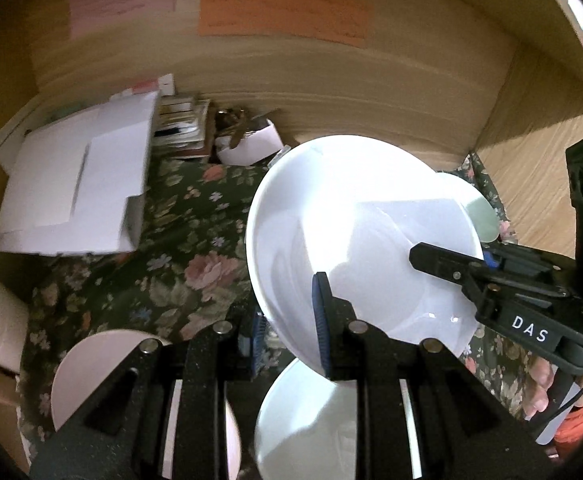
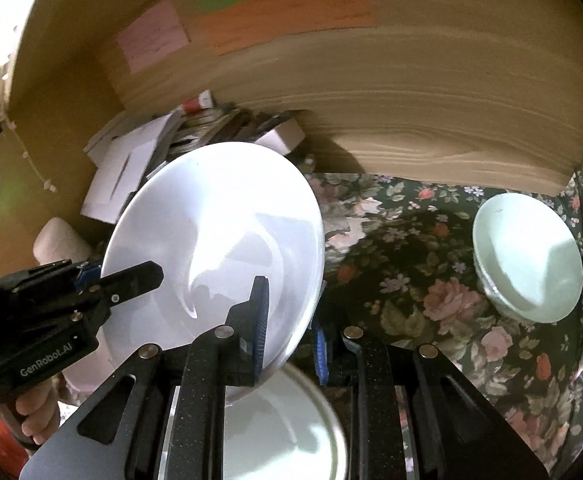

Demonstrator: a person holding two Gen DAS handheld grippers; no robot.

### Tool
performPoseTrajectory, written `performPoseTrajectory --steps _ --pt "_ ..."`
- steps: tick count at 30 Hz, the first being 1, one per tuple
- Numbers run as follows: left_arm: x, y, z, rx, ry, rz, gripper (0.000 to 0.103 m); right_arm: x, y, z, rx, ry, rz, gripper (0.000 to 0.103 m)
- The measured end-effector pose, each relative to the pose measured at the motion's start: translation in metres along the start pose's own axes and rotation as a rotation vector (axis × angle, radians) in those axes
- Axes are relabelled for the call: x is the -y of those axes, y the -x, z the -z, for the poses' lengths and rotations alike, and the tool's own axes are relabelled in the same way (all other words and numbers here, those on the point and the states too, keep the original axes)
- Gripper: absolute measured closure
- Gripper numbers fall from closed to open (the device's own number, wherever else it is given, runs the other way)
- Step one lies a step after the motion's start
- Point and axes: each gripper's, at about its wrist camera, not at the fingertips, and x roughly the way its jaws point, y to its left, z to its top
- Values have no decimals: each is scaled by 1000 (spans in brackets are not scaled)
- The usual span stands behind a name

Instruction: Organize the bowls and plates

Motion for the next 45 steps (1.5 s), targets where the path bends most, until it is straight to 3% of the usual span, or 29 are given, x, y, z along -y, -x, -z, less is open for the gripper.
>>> performPoseTrajectory --steps 24,45 --pt "-64 69 70 43 126 -87 81 -85 -6 23 -29 118 -113 84" --pt "-137 65 118 -30 252 -132 81 -142 -67 40 -159 177 -178 84"
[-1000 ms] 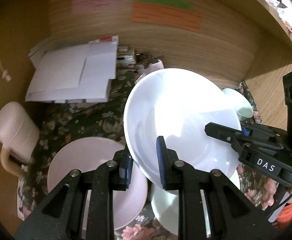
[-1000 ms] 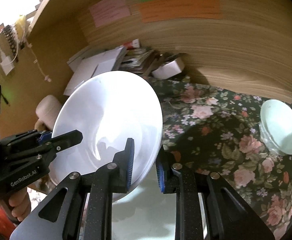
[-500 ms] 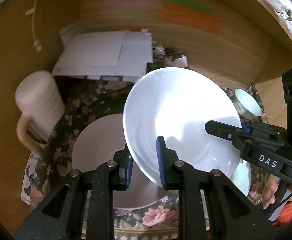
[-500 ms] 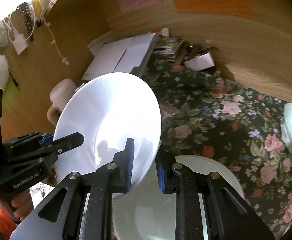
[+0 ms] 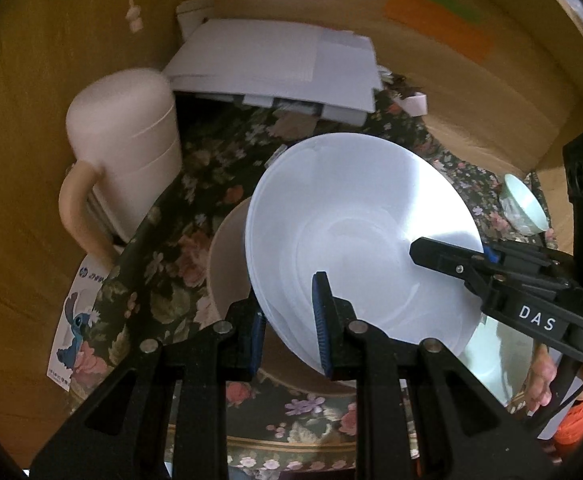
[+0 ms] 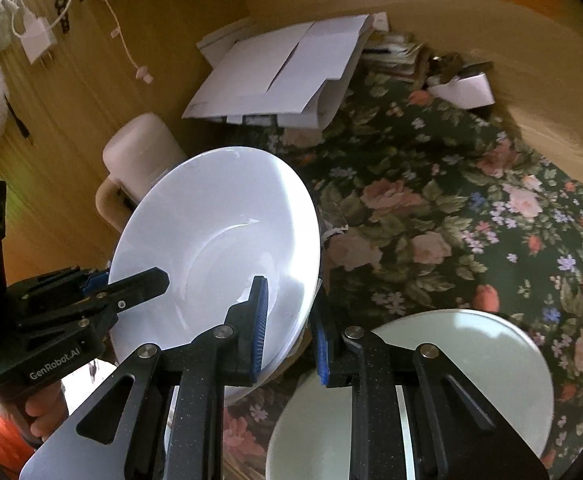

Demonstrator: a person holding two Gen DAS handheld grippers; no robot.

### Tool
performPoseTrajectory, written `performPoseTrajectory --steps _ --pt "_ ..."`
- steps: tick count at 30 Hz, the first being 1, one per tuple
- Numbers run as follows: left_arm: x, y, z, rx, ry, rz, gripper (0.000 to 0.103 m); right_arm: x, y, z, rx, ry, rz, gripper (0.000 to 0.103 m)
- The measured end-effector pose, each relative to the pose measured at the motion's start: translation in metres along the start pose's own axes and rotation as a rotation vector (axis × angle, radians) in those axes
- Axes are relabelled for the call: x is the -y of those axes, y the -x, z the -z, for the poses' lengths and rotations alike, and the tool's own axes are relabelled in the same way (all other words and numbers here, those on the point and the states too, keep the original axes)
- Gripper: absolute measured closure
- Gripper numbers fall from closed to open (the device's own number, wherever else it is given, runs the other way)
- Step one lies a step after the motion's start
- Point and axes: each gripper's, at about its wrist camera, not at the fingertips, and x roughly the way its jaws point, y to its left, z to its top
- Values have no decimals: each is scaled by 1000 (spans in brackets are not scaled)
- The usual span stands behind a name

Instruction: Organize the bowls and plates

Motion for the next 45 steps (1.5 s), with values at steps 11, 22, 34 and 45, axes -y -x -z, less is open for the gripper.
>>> performPoseTrajectory --steps 11,22,34,45 --pt "-13 -9 5 -26 14 -3 81 -1 -17 -2 -43 7 -6 83" --pt "-15 -16 0 -11 19 -37 81 -10 0 -3 -3 73 60 77" --pt "-10 -17 -11 -16 13 -68 81 2 12 -4 28 57 57 68" --pt "11 3 -30 80 -51 -143 53 25 45 -2 94 48 96 59"
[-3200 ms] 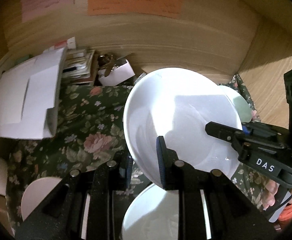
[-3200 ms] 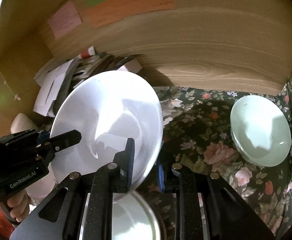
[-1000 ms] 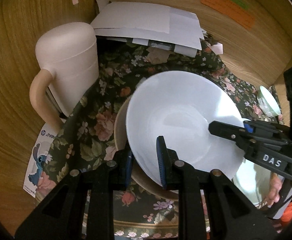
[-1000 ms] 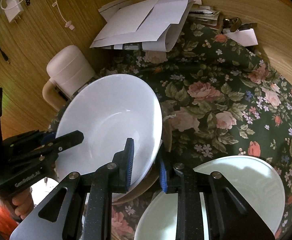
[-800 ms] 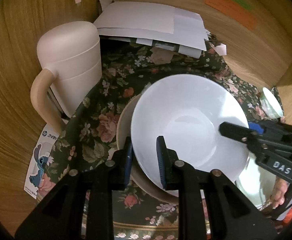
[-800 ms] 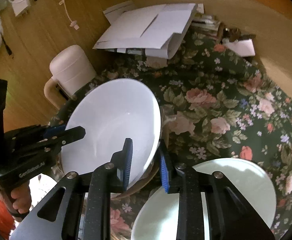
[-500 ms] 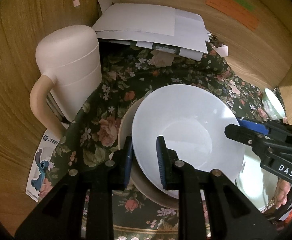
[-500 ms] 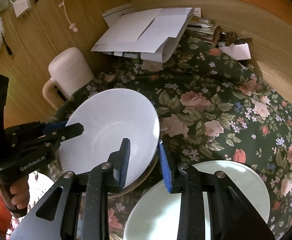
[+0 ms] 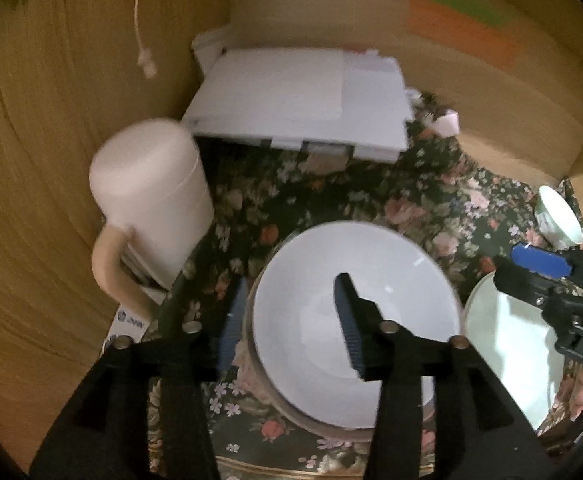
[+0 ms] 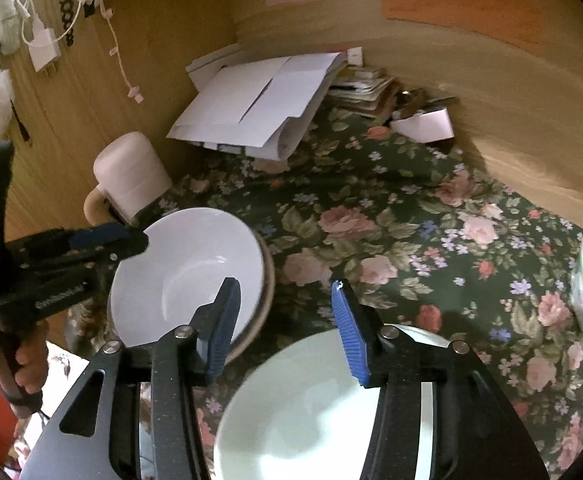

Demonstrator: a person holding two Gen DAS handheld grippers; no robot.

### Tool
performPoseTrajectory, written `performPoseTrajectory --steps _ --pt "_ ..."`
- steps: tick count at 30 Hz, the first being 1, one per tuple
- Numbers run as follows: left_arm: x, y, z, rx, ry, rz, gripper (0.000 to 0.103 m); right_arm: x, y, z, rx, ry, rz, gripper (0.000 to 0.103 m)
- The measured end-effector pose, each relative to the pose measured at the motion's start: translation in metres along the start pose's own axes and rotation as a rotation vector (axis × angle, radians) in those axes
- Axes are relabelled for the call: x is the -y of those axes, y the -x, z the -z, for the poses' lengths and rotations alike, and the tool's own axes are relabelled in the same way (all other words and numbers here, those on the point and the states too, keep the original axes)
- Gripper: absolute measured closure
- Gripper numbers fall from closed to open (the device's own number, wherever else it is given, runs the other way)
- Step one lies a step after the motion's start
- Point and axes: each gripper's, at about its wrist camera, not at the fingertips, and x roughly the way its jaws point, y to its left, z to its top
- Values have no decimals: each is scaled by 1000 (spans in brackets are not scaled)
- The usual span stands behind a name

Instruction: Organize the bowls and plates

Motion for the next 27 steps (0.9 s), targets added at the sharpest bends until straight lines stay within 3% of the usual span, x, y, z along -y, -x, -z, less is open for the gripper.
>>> performPoseTrajectory --steps 2,6,10,18,27 --pt "8 6 -3 24 -19 2 52 7 7 1 10 -7 12 57" --pt "35 16 -7 76 -62 4 51 23 23 2 52 -25 57 45" --pt "60 18 -12 85 -75 41 46 44 41 6 82 -55 97 45" --pt "122 15 -26 124 -128 216 43 110 76 19 106 -172 235 44" --pt "195 3 -48 159 -252 246 26 184 102 35 104 -287 402 44"
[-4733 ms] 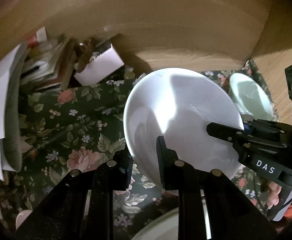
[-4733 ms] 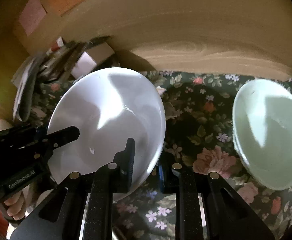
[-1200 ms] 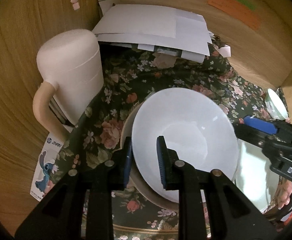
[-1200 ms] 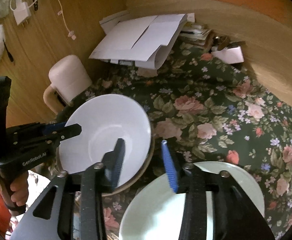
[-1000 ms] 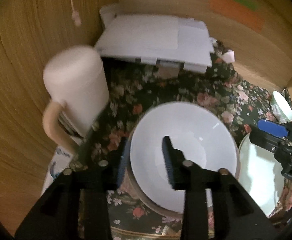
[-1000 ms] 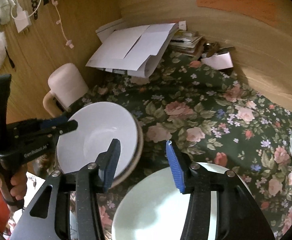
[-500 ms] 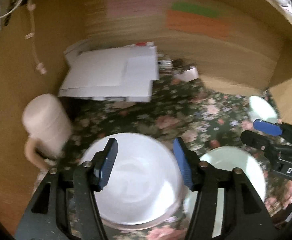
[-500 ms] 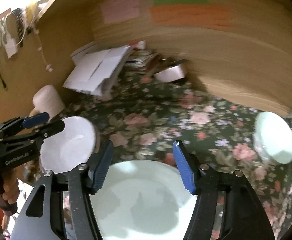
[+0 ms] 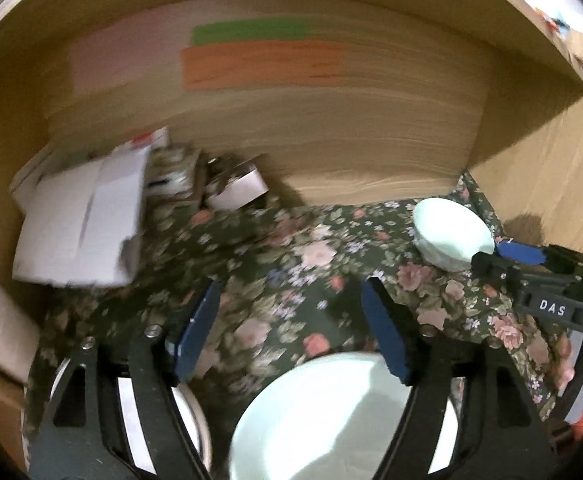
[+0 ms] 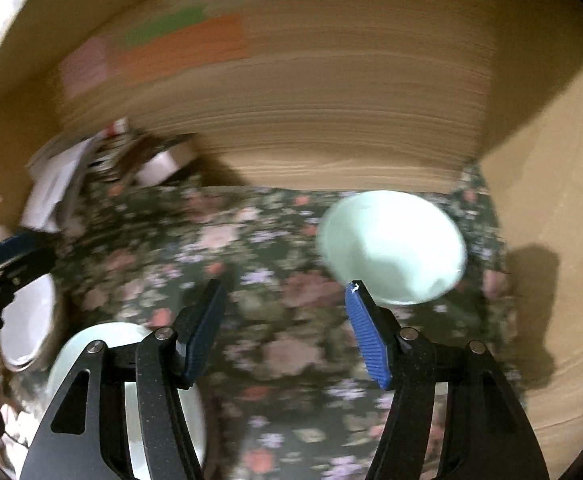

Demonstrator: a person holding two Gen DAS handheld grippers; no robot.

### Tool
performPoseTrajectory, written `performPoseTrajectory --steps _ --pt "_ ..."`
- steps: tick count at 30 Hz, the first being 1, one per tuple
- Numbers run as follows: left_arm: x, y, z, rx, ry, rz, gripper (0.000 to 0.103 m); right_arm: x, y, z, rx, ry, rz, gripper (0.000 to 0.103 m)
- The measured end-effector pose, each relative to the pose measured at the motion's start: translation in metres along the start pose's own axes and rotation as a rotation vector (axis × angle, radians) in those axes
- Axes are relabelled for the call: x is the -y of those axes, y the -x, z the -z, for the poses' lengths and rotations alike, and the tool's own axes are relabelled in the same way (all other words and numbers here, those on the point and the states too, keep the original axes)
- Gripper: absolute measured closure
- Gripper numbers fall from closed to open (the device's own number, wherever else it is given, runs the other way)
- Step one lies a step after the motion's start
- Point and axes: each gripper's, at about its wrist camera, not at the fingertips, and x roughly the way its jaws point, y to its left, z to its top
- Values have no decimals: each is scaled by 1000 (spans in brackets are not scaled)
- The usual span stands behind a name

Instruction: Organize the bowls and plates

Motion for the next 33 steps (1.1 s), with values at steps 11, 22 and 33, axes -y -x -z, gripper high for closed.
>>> performPoseTrajectory --steps 11,22,33 --pt "67 -64 -36 -52 -59 84 19 74 -29 -7 -39 -143 118 31" --pt "104 -121 -46 -147 -110 127 21 105 -72 -3 -116 -242 124 48" --pt "115 -150 -44 -219 -116 177 43 100 -92 0 -156 -204 110 76"
